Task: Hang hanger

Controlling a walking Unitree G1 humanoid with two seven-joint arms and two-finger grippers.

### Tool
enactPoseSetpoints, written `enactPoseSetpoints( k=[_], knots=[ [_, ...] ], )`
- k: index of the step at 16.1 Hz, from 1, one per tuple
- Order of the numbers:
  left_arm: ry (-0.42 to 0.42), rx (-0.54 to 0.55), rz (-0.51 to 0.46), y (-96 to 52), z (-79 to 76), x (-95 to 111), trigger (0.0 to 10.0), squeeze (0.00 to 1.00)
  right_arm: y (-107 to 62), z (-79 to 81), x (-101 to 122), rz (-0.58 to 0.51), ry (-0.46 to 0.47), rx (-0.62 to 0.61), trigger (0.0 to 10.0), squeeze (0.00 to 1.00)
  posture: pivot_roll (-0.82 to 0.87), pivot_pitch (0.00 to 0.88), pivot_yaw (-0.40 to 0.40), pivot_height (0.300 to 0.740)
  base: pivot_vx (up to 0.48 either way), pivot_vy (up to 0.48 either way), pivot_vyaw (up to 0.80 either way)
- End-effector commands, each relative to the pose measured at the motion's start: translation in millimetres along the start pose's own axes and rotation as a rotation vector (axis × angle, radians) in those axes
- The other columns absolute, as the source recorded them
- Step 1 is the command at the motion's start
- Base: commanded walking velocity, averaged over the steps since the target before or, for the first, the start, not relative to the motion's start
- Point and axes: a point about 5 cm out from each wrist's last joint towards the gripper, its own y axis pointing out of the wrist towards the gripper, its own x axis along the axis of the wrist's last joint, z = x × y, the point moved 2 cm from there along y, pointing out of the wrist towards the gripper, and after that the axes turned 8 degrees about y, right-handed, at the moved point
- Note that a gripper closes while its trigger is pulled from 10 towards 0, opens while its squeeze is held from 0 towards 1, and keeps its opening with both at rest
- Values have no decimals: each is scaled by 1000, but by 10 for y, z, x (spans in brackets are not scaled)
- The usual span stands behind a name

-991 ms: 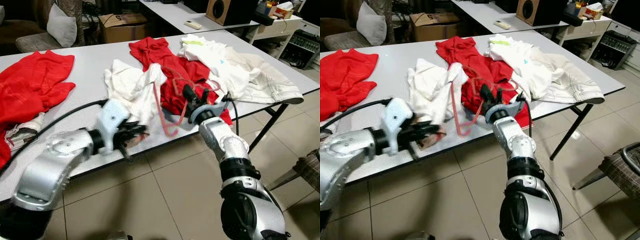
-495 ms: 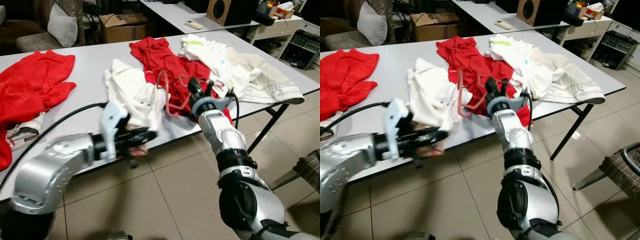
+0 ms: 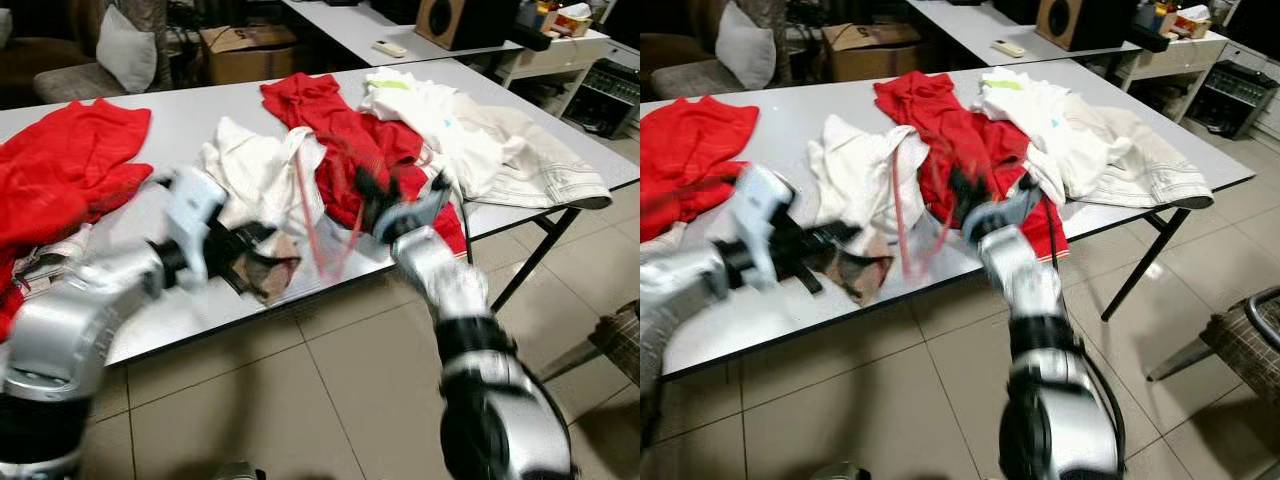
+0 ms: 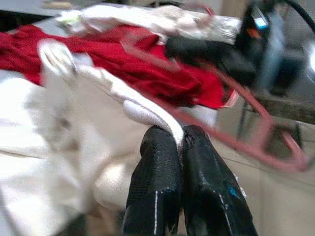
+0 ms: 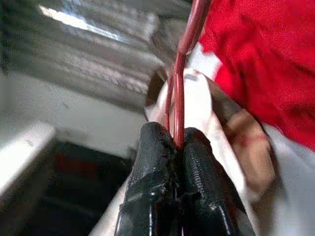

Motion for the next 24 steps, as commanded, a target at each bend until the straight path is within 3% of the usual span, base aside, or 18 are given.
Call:
enactPoseSetpoints(
  k=[1,3,5,8,10,11,12,13,14,15,17,19,24],
  knots=[
    [18,68,15,-38,120,-12,0,0,-71,94,-94,115,-127,34,10000,0,49,0,-50,740,0,0,0],
    [55,162,40,-77,248,-53,0,0,-287,27,-79,180,-184,23,10000,0,46,0,-51,740,0,0,0],
    [90,202,13,-68,303,-31,0,0,-562,-151,57,207,-228,-39,10000,0,25,0,-44,740,0,0,0],
    [142,193,3,4,286,-12,0,0,-792,-345,196,203,-187,-113,10000,0,13,0,-39,740,0,0,0],
    [292,262,-165,-30,347,283,0,0,-1054,-348,297,205,-176,-112,10000,0,16,0,-46,740,0,0,0],
    [324,241,-245,-55,316,386,0,0,-1134,-319,346,199,-181,-89,10000,0,14,0,-45,740,0,0,0],
    [332,203,-314,-79,264,469,0,0,-1179,-287,410,180,-185,-54,10000,0,8,0,-43,740,0,0,0],
    [337,135,-345,-91,191,504,0,0,-1200,-152,493,135,-159,57,10000,0,6,0,-43,740,0,0,0],
    [341,117,-312,-79,180,455,0,0,-1260,27,554,102,-110,222,10000,0,5,0,-46,740,0,0,0],
    [350,118,-279,-59,186,402,0,0,-1321,68,563,110,-96,284,10000,0,5,0,-47,740,0,0,0],
    [372,132,-266,-37,198,323,0,0,-1390,-246,499,145,-125,112,10000,0,4,0,-48,740,0,0,0],
    [373,130,-296,-42,186,340,0,0,-1452,-489,423,167,-86,-20,10000,0,3,0,-47,740,0,0,0],
    [385,108,-357,-41,158,424,0,0,-1433,-543,346,205,-63,-39,10000,0,-4,0,-46,740,0,0,0]
  ],
)
